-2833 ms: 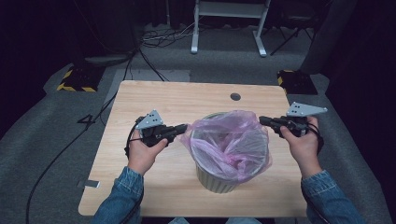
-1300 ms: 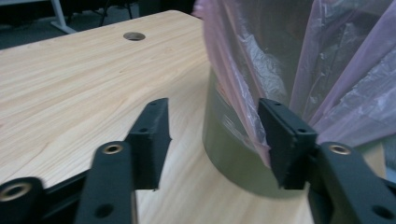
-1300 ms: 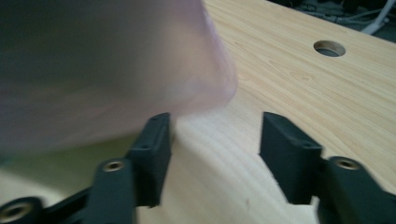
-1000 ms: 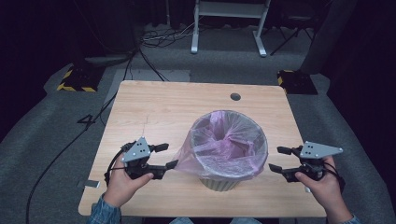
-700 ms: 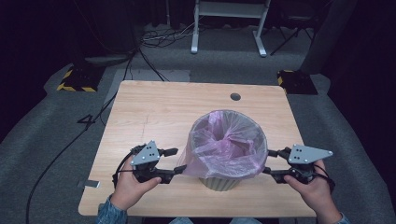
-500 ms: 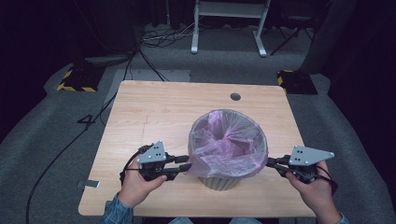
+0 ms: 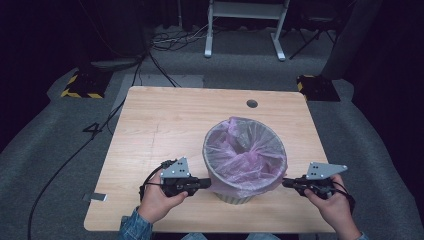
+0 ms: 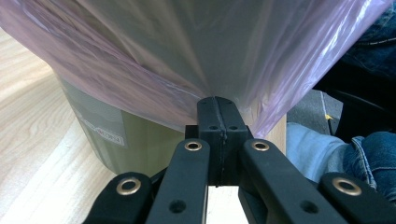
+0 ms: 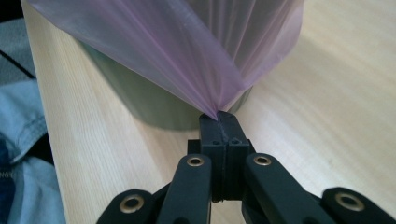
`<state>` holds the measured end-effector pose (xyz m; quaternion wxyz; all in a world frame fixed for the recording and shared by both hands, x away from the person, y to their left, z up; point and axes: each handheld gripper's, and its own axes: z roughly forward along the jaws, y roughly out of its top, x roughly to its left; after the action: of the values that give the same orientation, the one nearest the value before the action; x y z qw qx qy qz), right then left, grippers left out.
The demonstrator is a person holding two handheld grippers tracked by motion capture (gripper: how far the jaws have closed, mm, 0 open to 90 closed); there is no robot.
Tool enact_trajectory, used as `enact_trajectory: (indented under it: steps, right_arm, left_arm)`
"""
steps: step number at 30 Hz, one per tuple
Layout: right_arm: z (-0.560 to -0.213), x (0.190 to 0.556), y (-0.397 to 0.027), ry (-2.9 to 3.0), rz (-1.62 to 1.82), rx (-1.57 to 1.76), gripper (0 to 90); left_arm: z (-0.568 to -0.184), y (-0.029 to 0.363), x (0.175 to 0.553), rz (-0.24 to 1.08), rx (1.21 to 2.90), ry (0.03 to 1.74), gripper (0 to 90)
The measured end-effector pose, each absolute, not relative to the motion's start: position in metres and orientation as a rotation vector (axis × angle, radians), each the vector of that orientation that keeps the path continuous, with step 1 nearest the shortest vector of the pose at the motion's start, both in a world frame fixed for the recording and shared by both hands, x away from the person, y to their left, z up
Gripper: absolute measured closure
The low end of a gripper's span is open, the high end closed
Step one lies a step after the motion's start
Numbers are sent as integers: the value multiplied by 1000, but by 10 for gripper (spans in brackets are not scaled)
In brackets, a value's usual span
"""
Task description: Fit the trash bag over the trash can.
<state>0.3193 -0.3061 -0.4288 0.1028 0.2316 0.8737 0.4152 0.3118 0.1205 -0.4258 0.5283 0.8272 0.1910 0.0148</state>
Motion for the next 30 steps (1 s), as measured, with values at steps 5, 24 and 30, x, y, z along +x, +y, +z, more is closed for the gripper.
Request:
enact_trajectory:
  steps: [5, 24, 30]
  right_arm:
    - [-449, 322, -311, 2597, 1051, 721, 900]
    - [-423, 305, -337, 2521, 1173, 778, 311]
    - [-388, 308, -307, 2413, 1303, 664, 452]
  left_arm:
    - [-438, 122, 313, 83, 2071, 492, 900]
    - [-435, 167, 286, 180, 1976, 559, 309]
    - [-420, 125, 287, 195, 1988, 458, 221]
